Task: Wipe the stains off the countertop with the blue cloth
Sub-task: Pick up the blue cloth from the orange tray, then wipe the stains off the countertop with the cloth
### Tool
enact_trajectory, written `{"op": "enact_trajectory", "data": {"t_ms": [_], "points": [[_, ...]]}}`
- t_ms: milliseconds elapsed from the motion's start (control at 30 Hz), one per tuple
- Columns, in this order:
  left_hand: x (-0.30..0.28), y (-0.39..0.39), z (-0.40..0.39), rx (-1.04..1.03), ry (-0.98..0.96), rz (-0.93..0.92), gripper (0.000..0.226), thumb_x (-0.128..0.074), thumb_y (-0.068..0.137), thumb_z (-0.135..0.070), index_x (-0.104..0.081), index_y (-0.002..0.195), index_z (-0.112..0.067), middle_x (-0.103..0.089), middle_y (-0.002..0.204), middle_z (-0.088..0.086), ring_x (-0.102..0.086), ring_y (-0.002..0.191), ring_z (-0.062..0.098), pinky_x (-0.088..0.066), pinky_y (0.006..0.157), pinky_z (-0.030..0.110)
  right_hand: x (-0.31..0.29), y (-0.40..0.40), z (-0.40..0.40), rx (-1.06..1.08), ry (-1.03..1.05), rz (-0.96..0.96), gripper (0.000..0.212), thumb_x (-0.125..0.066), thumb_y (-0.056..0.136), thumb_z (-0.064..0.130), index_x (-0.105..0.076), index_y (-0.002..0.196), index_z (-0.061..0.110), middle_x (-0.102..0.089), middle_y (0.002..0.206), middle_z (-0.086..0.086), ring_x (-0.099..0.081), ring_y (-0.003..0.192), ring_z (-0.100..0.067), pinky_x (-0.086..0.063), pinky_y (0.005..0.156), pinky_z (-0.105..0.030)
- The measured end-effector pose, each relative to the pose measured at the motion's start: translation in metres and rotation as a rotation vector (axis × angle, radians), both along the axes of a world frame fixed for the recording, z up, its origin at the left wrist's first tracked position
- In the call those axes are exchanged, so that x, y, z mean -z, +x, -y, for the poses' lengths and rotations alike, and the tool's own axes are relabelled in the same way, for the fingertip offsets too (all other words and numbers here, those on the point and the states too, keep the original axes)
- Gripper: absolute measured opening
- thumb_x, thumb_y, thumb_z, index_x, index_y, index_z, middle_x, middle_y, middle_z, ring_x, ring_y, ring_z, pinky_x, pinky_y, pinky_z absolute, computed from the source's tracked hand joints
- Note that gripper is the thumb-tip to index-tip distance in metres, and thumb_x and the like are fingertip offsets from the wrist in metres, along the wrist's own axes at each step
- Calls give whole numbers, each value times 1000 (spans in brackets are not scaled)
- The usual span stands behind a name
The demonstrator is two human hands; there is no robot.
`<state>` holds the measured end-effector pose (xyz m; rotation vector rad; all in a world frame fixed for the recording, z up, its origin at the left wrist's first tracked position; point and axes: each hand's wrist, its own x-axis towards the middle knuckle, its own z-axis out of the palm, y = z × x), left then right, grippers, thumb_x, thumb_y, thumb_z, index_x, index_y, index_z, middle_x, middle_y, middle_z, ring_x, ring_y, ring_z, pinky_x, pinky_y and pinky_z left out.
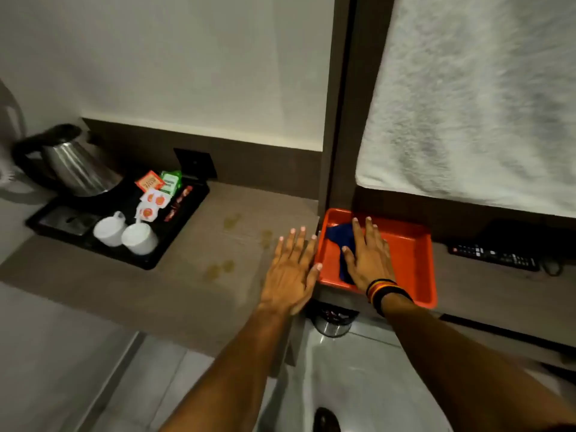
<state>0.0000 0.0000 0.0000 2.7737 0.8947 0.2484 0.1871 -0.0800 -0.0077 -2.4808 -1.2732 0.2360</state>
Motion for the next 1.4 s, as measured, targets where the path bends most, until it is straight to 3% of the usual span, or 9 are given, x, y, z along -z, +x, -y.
{"op": "enact_trajectory", "data": {"t_ms": [200, 400, 600, 833, 967, 1133, 1233, 1333, 1400], "points": [[59, 30, -21, -39, -106, -59, 66, -18, 106, -46, -5, 163, -14, -2, 173, 9, 8, 159, 23, 14, 128, 38, 68, 38, -37, -21, -203, -56, 74, -45, 101, 39, -7, 161, 21, -3, 169, -13, -6, 156, -34, -19, 122, -56], [79, 50, -24, -132, -140, 11, 66, -21, 107, -48, -10, 163, -13, -11, 173, 8, 0, 160, 22, -3, 131, 45, 108, 49, -64, -46, -253, -100, 71, -33, 103, 53, -3, 160, 24, 10, 169, -13, 8, 156, -33, -2, 124, -56], [78, 53, -24, -160, -149, 61, 65, -24, 107, -46, -13, 162, -13, -16, 172, 6, -7, 160, 21, -7, 131, 43, 119, 49, -69, 11, -174, -130, 69, -36, 101, 9, -8, 161, 27, 9, 169, -11, 13, 156, -29, 10, 125, -48], [63, 39, -22, -55, -198, 108, 62, -35, 108, -38, -22, 160, -7, -25, 169, 14, -15, 158, 30, -7, 130, 50, 81, 45, -70, 61, -12, -239, 67, -41, 91, -11, -30, 155, 7, -15, 166, -24, -14, 154, -38, -12, 127, -45], [43, -6, -13, -14, -194, 125, 59, -33, 109, -35, -25, 160, -8, -27, 169, 14, -14, 159, 27, 0, 131, 45, 30, 9, -63, 80, 124, -244, 77, -43, 85, -17, -28, 156, 7, -14, 166, -22, -14, 154, -37, -14, 127, -39], [31, -96, 8, -257, -190, 109, 58, -23, 109, -38, -18, 161, -14, -13, 172, 4, 0, 159, 15, 8, 130, 40, -16, -102, -46, -67, 164, -216, 66, -44, 97, -5, -25, 158, 10, -6, 168, -17, -7, 156, -32, -7, 127, -37], [25, -152, 6, -376, -172, 118, 61, -19, 106, -40, -24, 160, -12, -20, 170, 7, -5, 159, 18, 5, 130, 41, -7, -174, -34, -234, -48, -280, 56, -35, 106, 13, -18, 159, 8, -3, 169, -17, -1, 156, -32, -4, 128, -39], [25, -197, -6, -449, -190, 103, 67, -10, 102, -46, -18, 161, -14, -13, 171, 7, 0, 159, 17, 6, 130, 42, 14, -227, -25, -275, -305, -232, 68, -30, 106, 44, -9, 160, 8, 4, 169, -15, 6, 156, -34, -2, 127, -47], [28, -218, -19, -471, -190, 127, 67, -12, 102, -46, -18, 160, -13, -15, 171, 8, -2, 159, 18, 2, 131, 44, 24, -237, -25, -228, -243, -160, 72, -27, 105, 51, -5, 160, 10, 8, 169, -14, 9, 156, -32, 0, 127, -50]]}}
